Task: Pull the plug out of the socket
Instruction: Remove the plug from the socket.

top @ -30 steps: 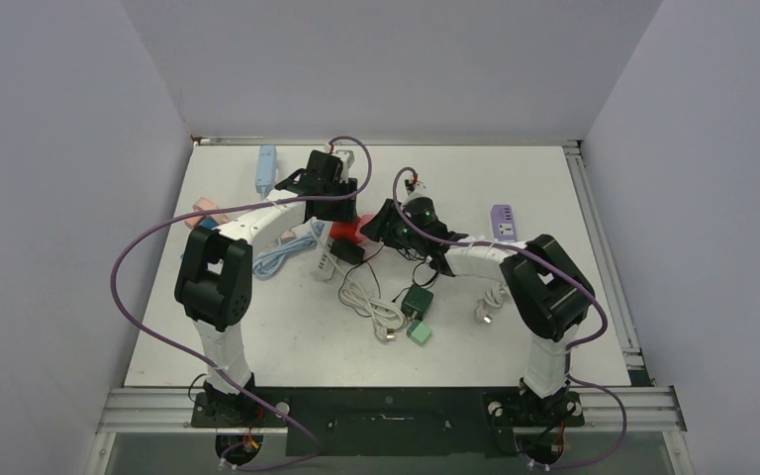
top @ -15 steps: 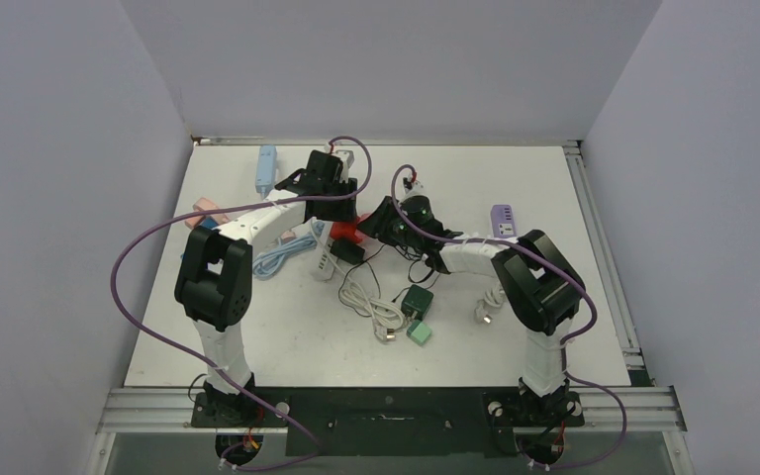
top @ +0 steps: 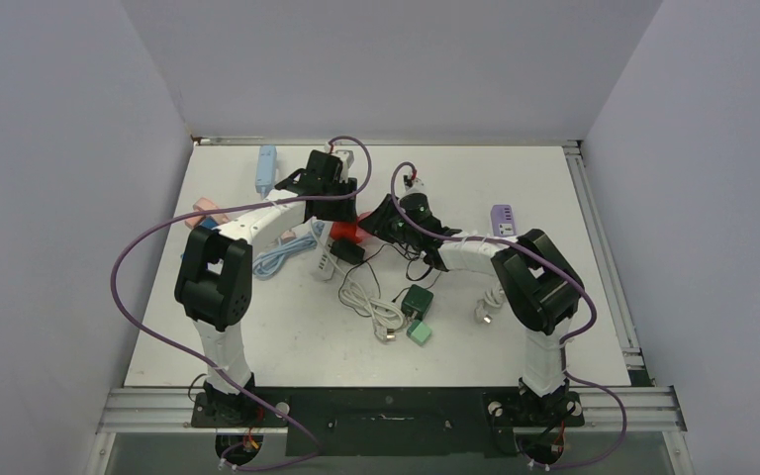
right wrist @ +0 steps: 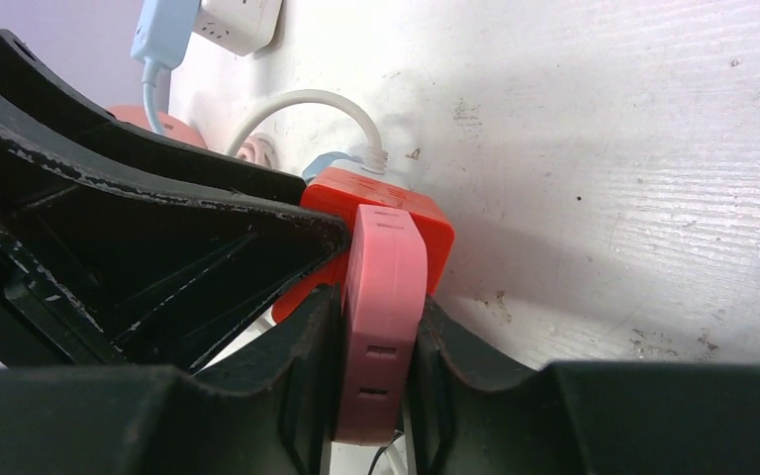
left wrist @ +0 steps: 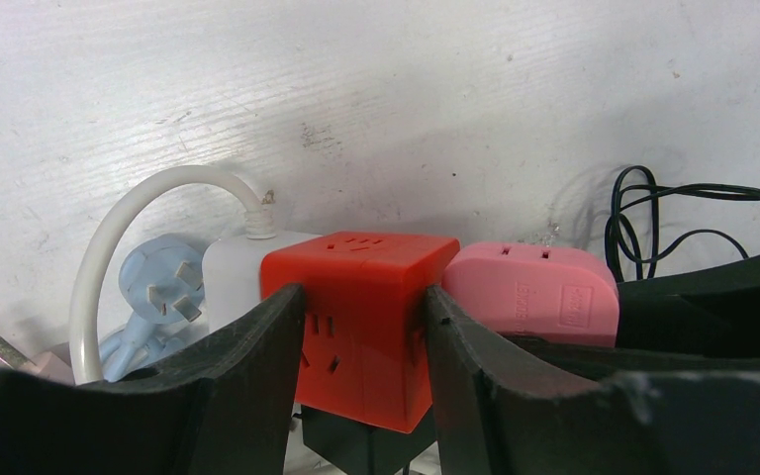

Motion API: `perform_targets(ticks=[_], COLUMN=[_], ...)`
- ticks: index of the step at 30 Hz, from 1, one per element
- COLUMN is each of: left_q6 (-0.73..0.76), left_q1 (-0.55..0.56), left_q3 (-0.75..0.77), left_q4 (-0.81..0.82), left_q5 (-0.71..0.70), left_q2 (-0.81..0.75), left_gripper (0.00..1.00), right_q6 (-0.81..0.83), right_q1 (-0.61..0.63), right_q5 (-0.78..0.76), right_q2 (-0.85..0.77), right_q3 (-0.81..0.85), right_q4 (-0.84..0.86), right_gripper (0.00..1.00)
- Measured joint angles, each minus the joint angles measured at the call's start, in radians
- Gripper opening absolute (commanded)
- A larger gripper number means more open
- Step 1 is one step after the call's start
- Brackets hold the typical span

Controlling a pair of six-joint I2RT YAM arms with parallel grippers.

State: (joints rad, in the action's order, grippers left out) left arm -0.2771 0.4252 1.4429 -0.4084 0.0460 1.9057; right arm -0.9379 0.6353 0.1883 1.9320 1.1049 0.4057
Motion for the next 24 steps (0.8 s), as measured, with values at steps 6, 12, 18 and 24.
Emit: perform_targets(ticks=[6, 12, 18, 24], left_q6=[0.000, 0.001, 0.005, 0.009], left_q1=[-0.001, -0.001, -0.001, 0.004], left_q3=[0.006, 0.009, 0.011, 0.011], left_q4=[-0.002, -0.003, -0.003, -0.003], left_q5=[0.000, 0.000, 0.003, 0.017], left_q2=[0.004, 0.004, 0.004, 0.004], left_gripper=[0.38, 0.38, 0.38, 0.37], right_q6=[-0.018, -0.026, -0.040, -0.075], right_q1=[0.002, 0.015, 0.022, 0.019], right_q5=[-0.015, -0.040, -0.077, -0.087], right_q2=[0.000, -0.002, -0.013, -0.027], right_q3=[0.000, 0.000, -0.011, -0.076], right_q4=[-0.003, -0.004, -0.003, 0.070], right_gripper=[0.11, 0.07, 0.05, 0.05])
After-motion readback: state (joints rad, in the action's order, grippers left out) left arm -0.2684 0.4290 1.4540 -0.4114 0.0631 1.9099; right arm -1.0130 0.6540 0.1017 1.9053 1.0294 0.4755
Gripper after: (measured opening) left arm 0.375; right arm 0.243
